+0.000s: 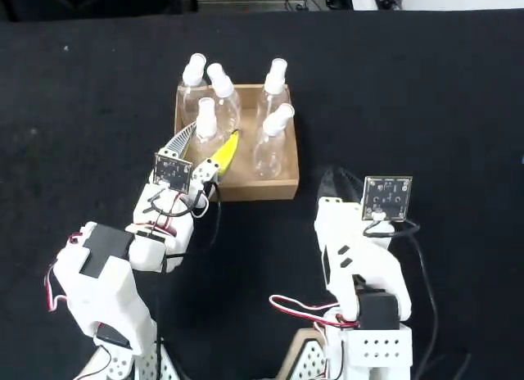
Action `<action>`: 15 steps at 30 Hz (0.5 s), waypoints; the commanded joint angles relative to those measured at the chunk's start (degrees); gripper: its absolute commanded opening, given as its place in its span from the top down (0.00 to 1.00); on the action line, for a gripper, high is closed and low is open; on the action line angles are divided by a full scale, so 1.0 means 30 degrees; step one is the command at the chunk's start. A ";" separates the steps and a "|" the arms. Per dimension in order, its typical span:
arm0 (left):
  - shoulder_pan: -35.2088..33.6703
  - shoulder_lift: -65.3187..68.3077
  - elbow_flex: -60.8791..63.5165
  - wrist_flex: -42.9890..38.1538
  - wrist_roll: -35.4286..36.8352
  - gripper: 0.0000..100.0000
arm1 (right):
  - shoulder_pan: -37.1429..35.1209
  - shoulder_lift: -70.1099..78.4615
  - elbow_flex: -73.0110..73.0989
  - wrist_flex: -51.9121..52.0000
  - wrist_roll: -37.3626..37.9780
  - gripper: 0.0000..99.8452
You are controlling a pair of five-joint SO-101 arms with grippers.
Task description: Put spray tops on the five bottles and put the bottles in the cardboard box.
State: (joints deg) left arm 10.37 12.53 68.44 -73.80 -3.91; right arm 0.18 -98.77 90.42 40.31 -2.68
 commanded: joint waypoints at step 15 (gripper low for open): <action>-0.0513 -0.0293 0.0337 -0.0527 -0.0029 0.74 | 0.0527 -0.0396 -0.0132 -0.0586 -0.0059 0.96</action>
State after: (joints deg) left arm 9.32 12.53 69.49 -73.89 -3.91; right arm 0.18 -98.77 90.42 40.31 -2.68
